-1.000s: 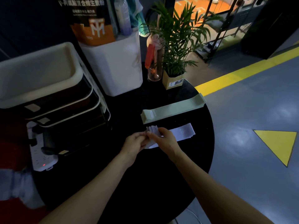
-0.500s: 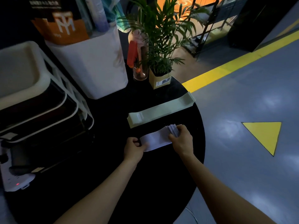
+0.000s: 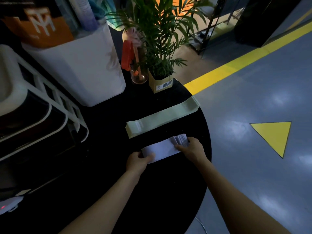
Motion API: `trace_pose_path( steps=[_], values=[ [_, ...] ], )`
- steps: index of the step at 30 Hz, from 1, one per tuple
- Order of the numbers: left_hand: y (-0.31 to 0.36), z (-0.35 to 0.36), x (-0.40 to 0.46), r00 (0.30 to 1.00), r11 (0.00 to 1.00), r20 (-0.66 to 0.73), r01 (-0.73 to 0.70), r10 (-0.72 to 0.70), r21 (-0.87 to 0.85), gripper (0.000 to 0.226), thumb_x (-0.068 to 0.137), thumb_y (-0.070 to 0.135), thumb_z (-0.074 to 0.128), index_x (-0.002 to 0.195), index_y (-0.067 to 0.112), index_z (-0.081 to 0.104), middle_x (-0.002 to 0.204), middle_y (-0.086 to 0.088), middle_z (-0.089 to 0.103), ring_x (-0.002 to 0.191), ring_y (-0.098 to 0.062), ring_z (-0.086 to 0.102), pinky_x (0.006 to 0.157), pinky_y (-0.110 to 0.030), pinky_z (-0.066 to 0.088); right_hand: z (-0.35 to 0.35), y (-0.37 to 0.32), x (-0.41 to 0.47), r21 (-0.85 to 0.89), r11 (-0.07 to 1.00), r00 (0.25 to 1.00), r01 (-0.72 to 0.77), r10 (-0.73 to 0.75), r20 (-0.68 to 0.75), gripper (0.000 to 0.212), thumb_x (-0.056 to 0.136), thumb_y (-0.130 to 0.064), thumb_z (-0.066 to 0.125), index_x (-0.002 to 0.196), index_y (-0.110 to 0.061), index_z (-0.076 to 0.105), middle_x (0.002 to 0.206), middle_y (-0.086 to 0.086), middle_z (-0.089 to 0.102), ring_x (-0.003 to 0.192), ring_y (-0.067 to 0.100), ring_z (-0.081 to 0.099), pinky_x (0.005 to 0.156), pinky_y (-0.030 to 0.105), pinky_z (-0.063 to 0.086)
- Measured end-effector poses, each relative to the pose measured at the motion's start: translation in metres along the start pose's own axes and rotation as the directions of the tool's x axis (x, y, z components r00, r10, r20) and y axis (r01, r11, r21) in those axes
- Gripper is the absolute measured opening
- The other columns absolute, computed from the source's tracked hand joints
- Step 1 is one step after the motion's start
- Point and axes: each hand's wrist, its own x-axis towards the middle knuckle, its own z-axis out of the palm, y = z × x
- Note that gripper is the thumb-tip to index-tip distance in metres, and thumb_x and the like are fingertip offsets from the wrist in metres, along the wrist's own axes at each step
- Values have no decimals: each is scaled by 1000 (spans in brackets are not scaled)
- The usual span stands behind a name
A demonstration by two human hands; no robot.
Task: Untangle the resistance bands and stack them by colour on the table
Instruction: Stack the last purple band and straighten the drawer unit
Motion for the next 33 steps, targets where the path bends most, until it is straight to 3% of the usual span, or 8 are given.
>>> trace_pose_path(
  steps=[4, 6, 9, 16, 24, 26, 29, 33],
  values=[
    [2, 2, 0, 1000, 999, -11, 7, -7, -46, 64, 82, 20, 71, 136, 1, 43, 135, -15, 51, 119, -33, 53, 90, -39, 47, -2, -1, 0, 150, 988, 996, -47, 34, 85, 23, 79, -19, 73, 67, -12, 55, 62, 1, 51, 54, 13, 49, 50, 23, 40],
    [1, 2, 1, 1000, 999, -21, 6, -7, -45, 65, 82, 17, 71, 137, 2, 41, 137, -16, 50, 120, -34, 53, 94, -42, 47, -1, 0, -2, 216, 973, 992, -87, 65, 107, 16, 77, -16, 75, 75, -9, 61, 69, 7, 59, 62, 20, 59, 60, 32, 51],
    [1, 2, 2, 1000, 999, -20, 15, -16, -44, 67, 82, 16, 71, 139, 3, 38, 139, -16, 48, 122, -35, 51, 99, -48, 45, 0, -1, -3, 232, 966, 990, -118, 97, 102, 17, 75, -14, 76, 84, -6, 65, 79, 12, 63, 76, 28, 64, 77, 42, 54],
    [-6, 3, 1, 998, 998, -49, -43, 45, 38, 70, 84, 16, 69, 143, 5, 32, 146, -14, 40, 129, -33, 44, 102, -47, 42, 7, 1, -16, 177, 984, 1000, -2, 0, 8, 33, 79, -16, 72, 107, -3, 60, 91, 9, 60, 81, 20, 58, 69, 28, 45],
    [-16, -1, -18, 980, 979, -68, -181, 187, 92, 61, 79, 13, 74, 131, 3, 46, 136, -12, 51, 124, -27, 50, 102, -40, 43, 15, 5, -42, 233, 969, 993, 84, -61, -104, 28, 79, -14, 70, 105, -6, 63, 88, 7, 65, 74, 16, 60, 62, 20, 47],
    [-18, -9, -29, 970, 971, -87, -217, 226, 95, 61, 77, 12, 75, 130, 3, 46, 134, -11, 52, 124, -26, 50, 102, -38, 42, 17, -2, -52, 253, 960, 989, 122, -97, -109, 26, 80, -13, 70, 104, -8, 63, 89, 8, 65, 75, 17, 62, 65, 23, 50],
    [-22, -33, -44, 959, 966, -121, -254, 258, 45, 59, 77, 11, 74, 129, 3, 47, 132, -13, 54, 121, -27, 52, 101, -42, 44, 24, -16, -70, 272, 947, 984, 173, -152, -98, 23, 80, -13, 70, 102, -9, 64, 92, 11, 67, 83, 25, 65, 80, 41, 55],
    [-26, -81, -73, 956, 961, -118, -274, 268, -39, 55, 82, 15, 70, 131, 8, 46, 131, -10, 54, 119, -26, 53, 97, -37, 45, 41, -50, -93, 243, 936, 966, 256, -240, -93, 20, 80, -16, 70, 98, -9, 66, 87, 10, 68, 81, 24, 65, 80, 42, 55]
  ],
)
